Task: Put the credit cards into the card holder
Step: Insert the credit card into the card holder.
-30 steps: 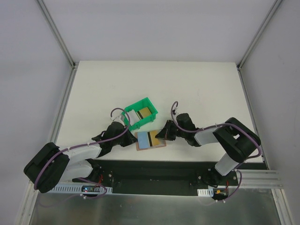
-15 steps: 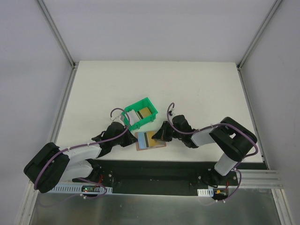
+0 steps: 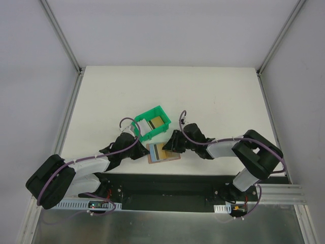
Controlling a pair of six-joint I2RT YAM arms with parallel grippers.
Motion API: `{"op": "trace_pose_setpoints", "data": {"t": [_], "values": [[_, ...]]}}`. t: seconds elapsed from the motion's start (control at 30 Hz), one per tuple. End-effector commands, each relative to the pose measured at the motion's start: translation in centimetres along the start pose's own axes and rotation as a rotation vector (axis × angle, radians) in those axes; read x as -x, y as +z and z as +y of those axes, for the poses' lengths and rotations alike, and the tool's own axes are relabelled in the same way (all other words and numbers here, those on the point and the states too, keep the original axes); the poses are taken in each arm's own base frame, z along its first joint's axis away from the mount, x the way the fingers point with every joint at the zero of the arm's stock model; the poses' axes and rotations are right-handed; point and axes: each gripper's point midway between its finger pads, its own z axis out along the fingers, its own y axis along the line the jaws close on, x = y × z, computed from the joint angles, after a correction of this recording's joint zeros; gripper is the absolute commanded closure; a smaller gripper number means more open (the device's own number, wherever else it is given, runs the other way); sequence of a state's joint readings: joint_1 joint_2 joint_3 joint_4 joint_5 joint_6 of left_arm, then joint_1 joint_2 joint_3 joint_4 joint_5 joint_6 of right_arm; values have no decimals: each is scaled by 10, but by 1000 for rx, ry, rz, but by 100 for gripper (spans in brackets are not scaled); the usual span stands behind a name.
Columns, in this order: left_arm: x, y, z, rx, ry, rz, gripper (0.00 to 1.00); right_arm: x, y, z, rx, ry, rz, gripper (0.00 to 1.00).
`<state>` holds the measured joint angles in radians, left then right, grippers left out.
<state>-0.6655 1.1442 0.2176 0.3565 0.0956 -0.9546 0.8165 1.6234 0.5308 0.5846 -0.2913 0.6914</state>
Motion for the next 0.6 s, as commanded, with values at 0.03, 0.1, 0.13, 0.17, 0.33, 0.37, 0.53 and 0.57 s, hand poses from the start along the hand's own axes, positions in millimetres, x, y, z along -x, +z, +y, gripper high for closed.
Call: {"op": "trace_pose_setpoints", "data": {"t": [0.03, 0.1, 0.13, 0.17, 0.33, 0.37, 0.53, 0.57], "values": [[-12, -1, 27, 90, -1, 35, 100, -1, -6, -13, -75, -29, 19, 65], [-12, 0, 26, 89, -1, 38, 100, -4, -2, -8, -58, -32, 44, 65], [-13, 0, 27, 89, -2, 40, 100, -7, -1, -5, -49, -38, 61, 65], [-13, 0, 26, 87, -1, 40, 100, -9, 2, -2, -38, -41, 76, 66], [-13, 0, 26, 86, 0, 42, 100, -16, 13, 18, 21, -71, 127, 73], [-13, 0, 26, 87, 0, 44, 100, -18, 14, 21, 27, -78, 134, 73], [-13, 1, 25, 87, -3, 44, 100, -16, 15, 36, 50, -119, 136, 78], [-13, 1, 25, 86, -2, 45, 100, -16, 15, 36, 50, -125, 134, 78]]}}
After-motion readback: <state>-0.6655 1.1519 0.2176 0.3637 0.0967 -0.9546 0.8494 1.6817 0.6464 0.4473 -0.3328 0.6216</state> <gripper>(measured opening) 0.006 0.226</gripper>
